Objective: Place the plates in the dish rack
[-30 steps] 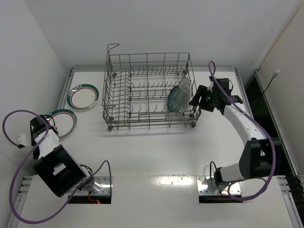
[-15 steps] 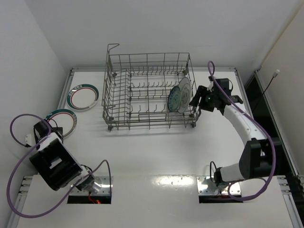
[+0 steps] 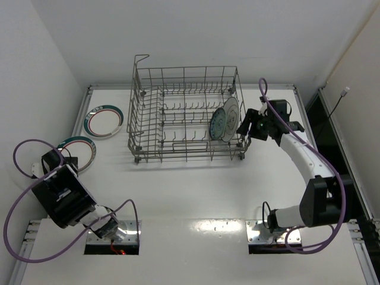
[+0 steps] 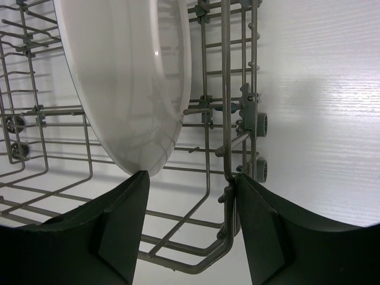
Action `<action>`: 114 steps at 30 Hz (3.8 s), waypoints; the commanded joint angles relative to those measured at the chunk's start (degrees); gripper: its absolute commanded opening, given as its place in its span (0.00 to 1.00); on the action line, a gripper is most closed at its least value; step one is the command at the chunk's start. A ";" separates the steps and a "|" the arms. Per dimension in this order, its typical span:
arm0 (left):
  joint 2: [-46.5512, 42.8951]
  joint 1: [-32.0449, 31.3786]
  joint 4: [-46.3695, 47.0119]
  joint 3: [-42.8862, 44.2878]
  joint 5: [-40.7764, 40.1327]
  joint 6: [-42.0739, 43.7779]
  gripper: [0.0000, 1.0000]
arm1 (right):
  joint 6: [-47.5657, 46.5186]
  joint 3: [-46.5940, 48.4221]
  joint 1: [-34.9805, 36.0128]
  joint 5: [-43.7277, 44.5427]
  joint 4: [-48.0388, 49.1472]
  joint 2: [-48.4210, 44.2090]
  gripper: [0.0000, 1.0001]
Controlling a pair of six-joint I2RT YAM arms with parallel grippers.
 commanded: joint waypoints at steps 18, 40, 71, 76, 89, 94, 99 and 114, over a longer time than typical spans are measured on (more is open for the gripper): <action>7.82 0.66 0.55 3.61 6.22 5.07 0.00 | -0.06 -2.43 1.66 -6.45 -3.33 0.24 0.56; -20.56 -11.37 -10.18 23.36 10.69 -3.28 0.00 | 1.35 0.39 1.14 -3.99 -4.99 -7.23 0.70; -10.64 -54.87 15.04 40.51 34.88 -5.30 0.00 | 36.42 -2.95 4.12 -32.73 51.69 -11.98 0.80; -7.30 -63.83 13.37 42.45 31.28 -2.15 0.00 | 36.94 -2.95 4.12 -32.73 53.80 -10.92 0.80; -4.13 -63.61 8.29 44.64 33.29 1.97 0.34 | 28.18 -0.06 2.45 -23.70 37.76 -12.24 0.00; -4.13 -54.99 -11.62 47.89 32.24 11.82 0.94 | 11.58 13.99 4.82 -1.22 10.60 -9.97 0.00; -5.53 -45.68 -26.25 49.75 18.38 23.59 0.99 | 5.31 27.44 9.83 19.16 -3.22 -0.14 0.00; -8.18 -31.42 -12.92 24.53 -1.42 25.72 0.99 | -0.32 40.99 23.81 43.81 -16.68 23.08 0.00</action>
